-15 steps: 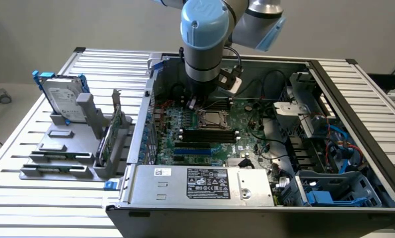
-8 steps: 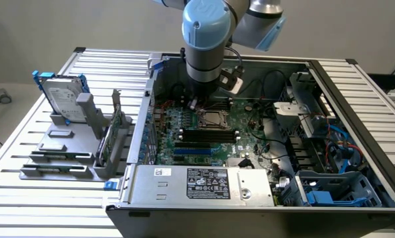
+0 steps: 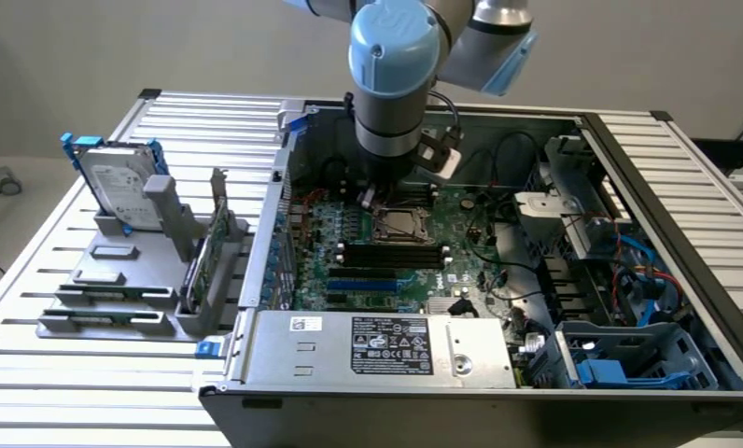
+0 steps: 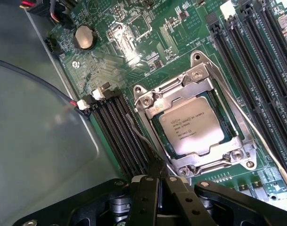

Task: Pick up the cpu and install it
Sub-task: 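Close the cpu cover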

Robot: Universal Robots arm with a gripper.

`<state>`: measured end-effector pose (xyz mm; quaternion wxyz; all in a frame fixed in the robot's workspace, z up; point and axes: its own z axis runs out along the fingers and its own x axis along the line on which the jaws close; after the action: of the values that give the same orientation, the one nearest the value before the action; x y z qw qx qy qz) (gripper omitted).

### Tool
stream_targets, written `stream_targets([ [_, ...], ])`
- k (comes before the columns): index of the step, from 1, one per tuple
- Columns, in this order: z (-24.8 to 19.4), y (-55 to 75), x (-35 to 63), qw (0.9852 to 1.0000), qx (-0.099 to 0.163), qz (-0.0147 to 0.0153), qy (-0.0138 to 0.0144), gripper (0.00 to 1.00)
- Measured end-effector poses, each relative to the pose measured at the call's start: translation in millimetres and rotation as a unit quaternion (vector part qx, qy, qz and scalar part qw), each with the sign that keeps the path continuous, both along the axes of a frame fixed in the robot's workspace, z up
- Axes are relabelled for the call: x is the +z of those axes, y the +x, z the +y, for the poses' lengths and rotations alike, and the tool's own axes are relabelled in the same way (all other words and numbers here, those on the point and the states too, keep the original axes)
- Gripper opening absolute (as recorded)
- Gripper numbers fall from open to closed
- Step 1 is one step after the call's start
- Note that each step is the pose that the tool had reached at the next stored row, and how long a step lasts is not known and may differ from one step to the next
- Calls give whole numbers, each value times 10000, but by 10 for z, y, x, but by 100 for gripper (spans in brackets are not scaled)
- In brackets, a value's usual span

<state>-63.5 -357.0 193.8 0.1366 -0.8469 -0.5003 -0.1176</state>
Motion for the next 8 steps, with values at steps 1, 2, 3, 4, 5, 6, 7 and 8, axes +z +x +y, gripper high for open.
stream_targets([
  [1, 0, 5, -6, 10000, 0, 0, 0, 11],
  [2, 0, 9, -12, 10000, 0, 0, 0, 11],
  [3, 0, 12, -17, 10000, 0, 0, 0, 11],
  [4, 0, 17, -22, 10000, 0, 0, 0, 11],
  [5, 0, 21, -26, 10000, 0, 0, 0, 11],
  [6, 0, 25, -29, 10000, 0, 1, -1, 11],
  [7, 0, 28, -30, 10000, 0, 1, -1, 11],
  [8, 0, 30, -31, 10000, 0, 1, -1, 11],
])
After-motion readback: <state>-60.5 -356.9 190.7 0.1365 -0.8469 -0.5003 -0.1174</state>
